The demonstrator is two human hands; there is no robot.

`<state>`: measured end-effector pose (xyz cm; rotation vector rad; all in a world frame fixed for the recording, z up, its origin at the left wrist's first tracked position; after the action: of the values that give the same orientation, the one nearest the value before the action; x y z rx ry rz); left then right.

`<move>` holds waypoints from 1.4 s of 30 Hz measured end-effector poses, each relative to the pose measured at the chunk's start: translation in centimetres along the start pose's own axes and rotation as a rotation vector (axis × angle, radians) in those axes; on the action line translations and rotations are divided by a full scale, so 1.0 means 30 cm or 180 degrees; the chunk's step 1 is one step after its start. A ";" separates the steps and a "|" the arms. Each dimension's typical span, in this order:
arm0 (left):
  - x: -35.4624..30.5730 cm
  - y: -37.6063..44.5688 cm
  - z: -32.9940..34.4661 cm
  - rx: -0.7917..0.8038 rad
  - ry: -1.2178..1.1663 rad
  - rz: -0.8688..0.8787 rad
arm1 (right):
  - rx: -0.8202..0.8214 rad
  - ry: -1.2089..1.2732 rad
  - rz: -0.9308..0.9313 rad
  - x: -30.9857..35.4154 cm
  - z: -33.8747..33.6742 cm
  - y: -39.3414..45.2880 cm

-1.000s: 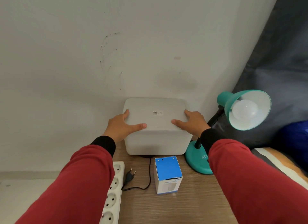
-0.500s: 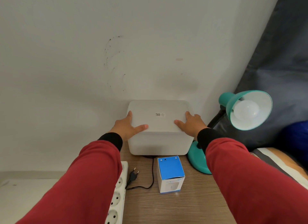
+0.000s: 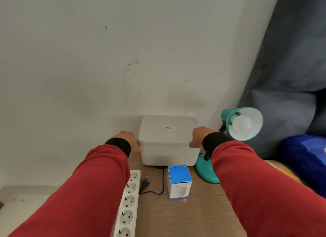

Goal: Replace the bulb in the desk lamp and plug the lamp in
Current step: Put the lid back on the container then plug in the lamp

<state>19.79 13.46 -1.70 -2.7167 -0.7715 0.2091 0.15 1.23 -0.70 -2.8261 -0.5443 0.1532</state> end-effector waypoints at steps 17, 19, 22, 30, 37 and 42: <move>0.166 -0.305 0.269 0.0191 -0.0202 -0.0137 | 0.0273 0.0188 -0.0780 0.293 0.293 -0.287; 0.184 -0.298 0.342 0.0281 -0.0372 -0.0116 | 0.0339 0.0088 -0.0859 0.332 0.366 -0.282; 0.202 -0.283 0.441 0.0328 -0.0695 -0.0046 | 0.0384 0.0021 -0.1020 0.379 0.452 -0.273; 0.218 -0.241 0.592 0.0164 -0.1763 0.0258 | 0.0035 0.0533 -0.1095 0.422 0.554 -0.215; 0.251 -0.246 0.651 0.0063 -0.3114 0.0175 | 0.0157 0.1073 -0.1044 0.436 0.582 -0.186; 0.253 -0.248 0.677 -0.0116 -0.3295 0.0159 | 0.0046 0.1213 -0.0997 0.435 0.558 -0.170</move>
<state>18.08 28.67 -18.78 -2.5298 -0.9176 1.6875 7.88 14.61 -16.12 -2.6134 -0.8711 -0.4278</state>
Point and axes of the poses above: each hand's wrist, its own y-axis towards the middle knuckle, its own z-axis out of the palm, x = y × z, the point moved 1 cm from there along y, towards the middle knuckle, and after that the axes turned 5 degrees about z, right-handed, at the moved point
